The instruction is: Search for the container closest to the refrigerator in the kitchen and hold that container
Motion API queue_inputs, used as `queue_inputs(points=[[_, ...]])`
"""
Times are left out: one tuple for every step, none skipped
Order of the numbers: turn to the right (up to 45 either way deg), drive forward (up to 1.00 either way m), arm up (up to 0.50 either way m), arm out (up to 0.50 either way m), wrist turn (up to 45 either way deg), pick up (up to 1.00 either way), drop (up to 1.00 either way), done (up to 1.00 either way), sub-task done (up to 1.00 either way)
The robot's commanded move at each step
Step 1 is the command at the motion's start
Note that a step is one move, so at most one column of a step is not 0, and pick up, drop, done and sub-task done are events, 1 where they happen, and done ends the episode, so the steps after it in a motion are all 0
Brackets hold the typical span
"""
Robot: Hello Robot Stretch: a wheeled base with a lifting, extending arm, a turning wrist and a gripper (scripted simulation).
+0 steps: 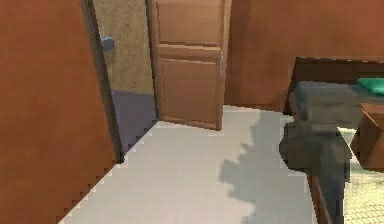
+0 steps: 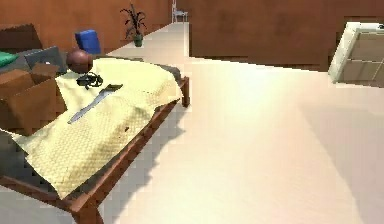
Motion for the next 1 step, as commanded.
queue_inputs(points=[[0.0,0.45,0.0,0.0,0.0,0.0,0.0,0.0,0.0]])
